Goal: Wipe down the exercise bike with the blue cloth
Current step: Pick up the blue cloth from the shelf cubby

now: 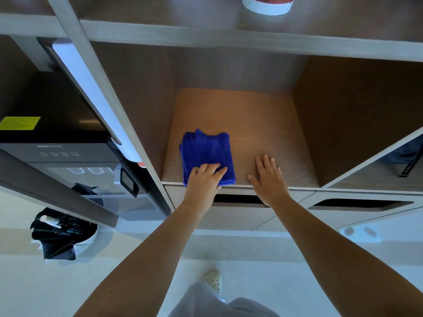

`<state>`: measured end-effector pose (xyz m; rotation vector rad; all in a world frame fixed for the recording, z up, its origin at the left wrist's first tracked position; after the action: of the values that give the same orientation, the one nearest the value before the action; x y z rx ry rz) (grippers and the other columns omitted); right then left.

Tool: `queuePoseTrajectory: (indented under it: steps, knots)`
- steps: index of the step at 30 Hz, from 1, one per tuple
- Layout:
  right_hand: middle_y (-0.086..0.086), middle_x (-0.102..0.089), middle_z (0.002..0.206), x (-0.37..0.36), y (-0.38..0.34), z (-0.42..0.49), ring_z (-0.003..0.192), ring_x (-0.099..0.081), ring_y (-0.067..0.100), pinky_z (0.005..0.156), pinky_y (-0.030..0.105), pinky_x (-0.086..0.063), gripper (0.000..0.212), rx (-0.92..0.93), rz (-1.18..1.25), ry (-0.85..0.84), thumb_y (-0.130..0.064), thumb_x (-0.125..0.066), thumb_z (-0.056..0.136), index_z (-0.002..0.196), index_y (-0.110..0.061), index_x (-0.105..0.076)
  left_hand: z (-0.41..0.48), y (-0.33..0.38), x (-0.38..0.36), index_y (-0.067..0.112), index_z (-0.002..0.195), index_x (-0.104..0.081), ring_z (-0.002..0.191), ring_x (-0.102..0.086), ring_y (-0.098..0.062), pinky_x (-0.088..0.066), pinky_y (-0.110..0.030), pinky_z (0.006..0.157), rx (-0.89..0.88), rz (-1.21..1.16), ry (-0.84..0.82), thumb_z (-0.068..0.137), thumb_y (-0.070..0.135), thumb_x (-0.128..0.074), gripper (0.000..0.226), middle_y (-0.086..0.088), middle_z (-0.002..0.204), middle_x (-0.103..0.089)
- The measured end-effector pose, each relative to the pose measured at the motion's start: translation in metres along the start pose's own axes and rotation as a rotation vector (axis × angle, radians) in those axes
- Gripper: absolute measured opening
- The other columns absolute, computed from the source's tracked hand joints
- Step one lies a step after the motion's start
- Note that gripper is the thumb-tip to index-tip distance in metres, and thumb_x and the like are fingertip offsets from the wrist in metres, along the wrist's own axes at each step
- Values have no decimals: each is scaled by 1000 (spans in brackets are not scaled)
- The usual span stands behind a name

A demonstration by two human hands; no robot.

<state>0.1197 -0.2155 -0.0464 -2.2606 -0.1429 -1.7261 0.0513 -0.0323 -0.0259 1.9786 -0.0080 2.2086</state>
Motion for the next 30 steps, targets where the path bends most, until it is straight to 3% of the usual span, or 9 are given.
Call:
queuePoseTrajectory:
  steps: [7,11,16,18,22,28,30]
  knots:
    - [6,6,161,3,-3,1,148,9,23,120,41,-1,71,-35,12,-21,-54,-26,99,154,-17,0,-25,-7,2,15,114,-68,106,-62,-22,-51,-35,90,31,-252,265,76,12,-78,40,-1,116,-68]
    - [7,6,161,0,-7,-1,148,9,25,118,40,2,71,-43,-15,8,-54,-23,99,154,-15,0,-27,-13,13,14,116,-67,102,-65,-20,-54,-31,83,87,-385,259,84,10,-70,33,1,110,-70]
    - [9,2,161,-8,-8,-6,148,6,27,119,42,1,70,-31,-48,106,-53,-21,99,154,-13,-3,-37,-14,28,16,113,-69,90,-67,-14,-54,-25,69,102,-353,283,90,20,-56,27,5,100,-72]
    - [10,-1,161,-8,-8,-8,148,3,28,119,42,1,70,-23,-44,135,-52,-21,99,154,-12,-5,-43,-14,33,18,113,-69,88,-68,-13,-57,-26,64,118,-351,285,91,25,-46,33,7,101,-72]
    - [13,-7,160,-9,-11,-9,148,-1,30,119,45,-1,68,-29,-42,167,-50,-20,99,153,-9,-11,-55,-15,50,17,116,-68,90,-68,-15,-59,-30,63,159,-320,333,92,25,-45,34,5,105,-72]
    - [23,-4,158,2,-23,-4,145,2,40,116,57,-3,65,-20,43,24,-34,-37,98,151,-5,-14,-74,-2,89,13,119,-65,85,-68,-23,-58,-33,58,289,-232,371,92,23,-42,36,-3,104,-71]
    - [23,-20,154,8,-32,-6,143,-10,41,115,58,-13,58,92,109,-11,-30,-43,96,146,-7,-27,-86,8,103,17,119,-64,86,-67,-22,-57,-32,60,390,-225,391,92,24,-43,35,-2,104,-71]
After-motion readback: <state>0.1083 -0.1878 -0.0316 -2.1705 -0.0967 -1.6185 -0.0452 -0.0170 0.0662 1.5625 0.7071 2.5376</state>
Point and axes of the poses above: each hand's wrist, its own z-axis towards the middle knuckle, its own x-axis out of the back of the hand, y = z × x, the point moved 5 cm from there along z, towards the middle knuckle
